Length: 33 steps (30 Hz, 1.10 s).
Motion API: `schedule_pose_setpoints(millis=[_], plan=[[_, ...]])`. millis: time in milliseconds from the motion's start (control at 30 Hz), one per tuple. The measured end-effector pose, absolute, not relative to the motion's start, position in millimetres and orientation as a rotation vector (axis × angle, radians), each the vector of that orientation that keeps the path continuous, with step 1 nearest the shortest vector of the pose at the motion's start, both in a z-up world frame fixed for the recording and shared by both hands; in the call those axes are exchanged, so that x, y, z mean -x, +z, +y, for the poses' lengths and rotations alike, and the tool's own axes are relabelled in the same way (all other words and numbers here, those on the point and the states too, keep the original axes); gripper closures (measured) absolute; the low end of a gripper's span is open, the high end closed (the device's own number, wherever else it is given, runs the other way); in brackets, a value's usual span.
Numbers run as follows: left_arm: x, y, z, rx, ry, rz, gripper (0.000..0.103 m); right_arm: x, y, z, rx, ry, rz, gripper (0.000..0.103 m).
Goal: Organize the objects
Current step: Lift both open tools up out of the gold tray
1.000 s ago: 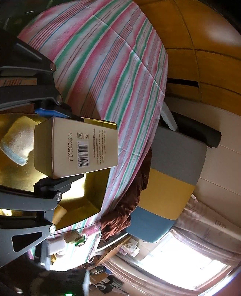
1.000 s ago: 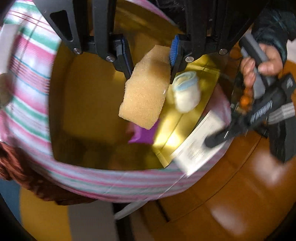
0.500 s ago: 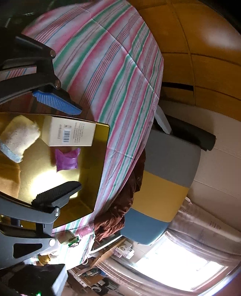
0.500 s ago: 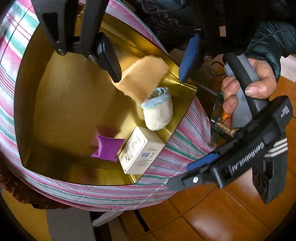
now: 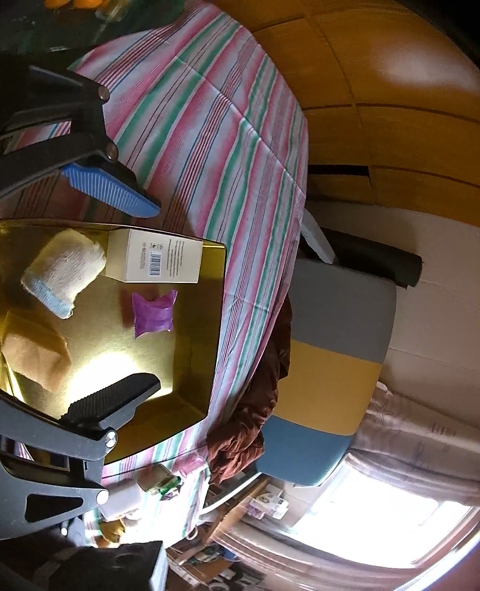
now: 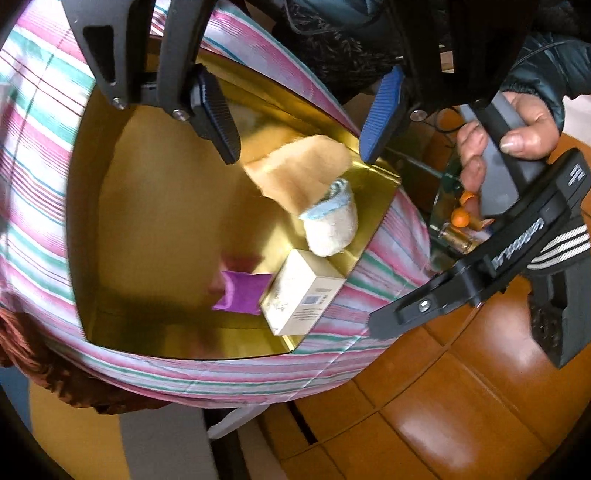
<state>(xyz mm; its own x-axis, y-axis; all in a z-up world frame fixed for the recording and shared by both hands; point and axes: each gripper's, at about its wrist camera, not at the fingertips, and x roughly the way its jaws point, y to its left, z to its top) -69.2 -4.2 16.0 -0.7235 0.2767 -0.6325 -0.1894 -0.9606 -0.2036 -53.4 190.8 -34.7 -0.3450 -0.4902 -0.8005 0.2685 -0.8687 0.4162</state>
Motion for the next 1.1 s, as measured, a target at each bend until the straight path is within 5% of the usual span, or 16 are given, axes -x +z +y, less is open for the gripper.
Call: schedule_pose_setpoints(millis=[1100], plan=[[23, 30, 62, 0.854, 2.738, 0.228, 0.008, 32, -24, 267, -1.394, -2.612, -0.4, 0.024]])
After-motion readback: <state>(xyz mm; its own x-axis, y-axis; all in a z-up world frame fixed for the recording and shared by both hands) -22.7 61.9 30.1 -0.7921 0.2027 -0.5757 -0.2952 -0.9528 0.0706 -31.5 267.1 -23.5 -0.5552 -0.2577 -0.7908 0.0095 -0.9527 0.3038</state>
